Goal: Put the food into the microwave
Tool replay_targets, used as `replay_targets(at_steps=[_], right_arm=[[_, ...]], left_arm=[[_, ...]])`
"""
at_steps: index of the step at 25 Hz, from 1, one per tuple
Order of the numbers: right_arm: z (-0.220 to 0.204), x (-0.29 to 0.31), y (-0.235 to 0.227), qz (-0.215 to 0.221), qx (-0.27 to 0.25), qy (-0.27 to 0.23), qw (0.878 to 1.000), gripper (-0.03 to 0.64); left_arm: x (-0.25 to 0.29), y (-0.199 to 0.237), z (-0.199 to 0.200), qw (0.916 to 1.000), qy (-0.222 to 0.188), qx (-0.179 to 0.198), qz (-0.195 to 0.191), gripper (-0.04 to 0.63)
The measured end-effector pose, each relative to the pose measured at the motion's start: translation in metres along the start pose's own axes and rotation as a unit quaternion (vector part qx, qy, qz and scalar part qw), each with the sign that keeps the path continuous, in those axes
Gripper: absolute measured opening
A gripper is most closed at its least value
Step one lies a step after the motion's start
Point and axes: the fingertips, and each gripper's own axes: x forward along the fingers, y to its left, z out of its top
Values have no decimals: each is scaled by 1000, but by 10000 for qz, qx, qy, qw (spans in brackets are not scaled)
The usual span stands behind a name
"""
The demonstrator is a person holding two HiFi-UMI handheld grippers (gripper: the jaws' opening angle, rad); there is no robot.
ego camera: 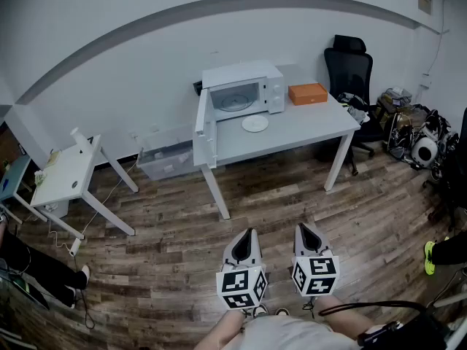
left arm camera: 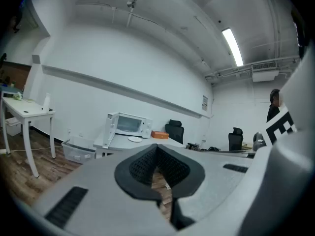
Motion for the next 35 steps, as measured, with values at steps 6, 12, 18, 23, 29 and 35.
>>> replay_targets(at_steps=[6, 12, 18, 23, 29, 35], right_arm=[[3, 5, 1, -13, -45, 20, 10000, 17], [2, 10, 2, -53, 20, -21, 10000, 17], [0, 24, 7, -121, 109, -13, 9999, 17], [-3, 38, 11, -266, 198, 14, 9994, 17], [-7, 50, 8, -516, 320, 63, 9981, 17], [-10, 63, 6, -615, 431, 202, 9970, 17]], left_arm=[[5, 5, 4, 10000, -26, 0, 32, 2], [11, 9, 3, 10000, -26, -4, -22, 2], [19, 24, 2, 10000, 39, 20, -3, 2], [29, 38, 2, 9998, 112, 112, -80, 2], [39, 56, 2, 9995, 195, 212, -158, 2], [53, 69, 4, 9993, 280, 166, -164, 2]])
